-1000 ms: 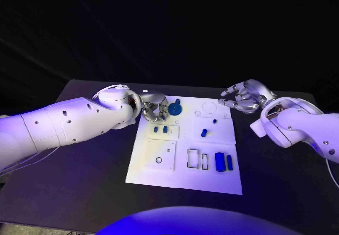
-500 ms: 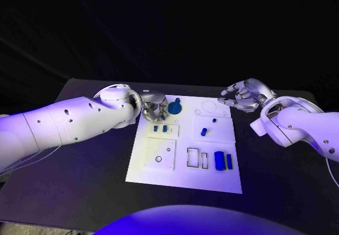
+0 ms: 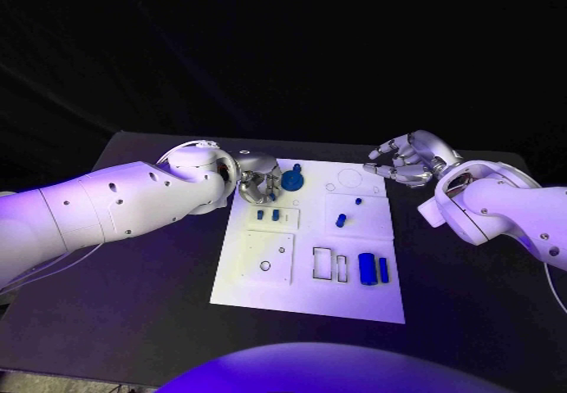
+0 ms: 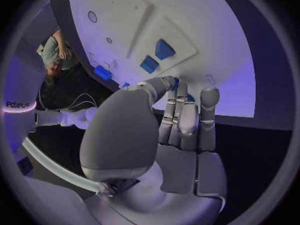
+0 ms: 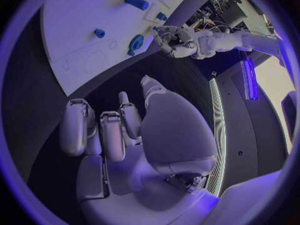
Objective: Assemble the parts on the task board
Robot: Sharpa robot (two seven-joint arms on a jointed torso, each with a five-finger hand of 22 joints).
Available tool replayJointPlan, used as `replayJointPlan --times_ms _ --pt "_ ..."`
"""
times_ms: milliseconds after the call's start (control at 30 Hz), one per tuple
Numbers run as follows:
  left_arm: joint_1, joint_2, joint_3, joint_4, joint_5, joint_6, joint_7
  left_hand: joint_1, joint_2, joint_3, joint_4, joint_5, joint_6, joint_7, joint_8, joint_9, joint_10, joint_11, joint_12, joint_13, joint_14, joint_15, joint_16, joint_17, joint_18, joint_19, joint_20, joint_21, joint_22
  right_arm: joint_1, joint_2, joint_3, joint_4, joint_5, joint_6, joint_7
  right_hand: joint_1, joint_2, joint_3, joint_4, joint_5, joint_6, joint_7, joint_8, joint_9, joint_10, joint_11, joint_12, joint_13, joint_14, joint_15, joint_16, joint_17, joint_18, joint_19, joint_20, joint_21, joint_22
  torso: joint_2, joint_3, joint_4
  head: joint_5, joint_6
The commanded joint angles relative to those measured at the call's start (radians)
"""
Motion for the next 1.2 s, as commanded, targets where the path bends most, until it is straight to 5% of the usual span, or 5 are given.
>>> replayJointPlan --times_ms 33,1200 --pt "-0.001 0.003 -0.002 0.000 -0.008 0.030 0.000 -0.012 -0.002 0.002 -0.002 -0.005 0.012 -0.001 -0.004 0.004 0.016 -0.002 -0.006 0.002 -0.005 0.001 -0.004 0.002 -0.015 -0.008 0.000 -0.005 0.001 0.000 0.001 0.000 0.000 -0.005 0.002 0.006 -0.001 0.005 0.003 -0.003 0.005 -0.002 -0.002 0.007 -0.001 -0.005 -0.002 -0.005 0.021 0.065 -0.004 -0.004 0.100 0.011 -0.006 0.002 -0.003 0.055 0.001 0.0002 0.0001 0.000 0.001" --pt "-0.003 0.015 -0.007 -0.005 -0.018 0.014 0.003 -0.045 -0.023 -0.010 -0.001 -0.021 -0.010 0.003 -0.047 0.009 -0.038 0.014 -0.054 -0.004 -0.042 0.014 -0.016 -0.055 -0.007 -0.052 0.006 -0.045 -0.052 -0.002 0.003 0.000 -0.003 -0.010 0.000 0.001 -0.004 0.005 0.004 -0.003 0.005 -0.003 -0.002 0.010 -0.002 -0.006 -0.002 -0.007 0.019 0.065 -0.005 -0.005 0.099 0.011 -0.007 0.002 -0.006 0.054 0.000 0.0001 0.0001 0.002 0.001"
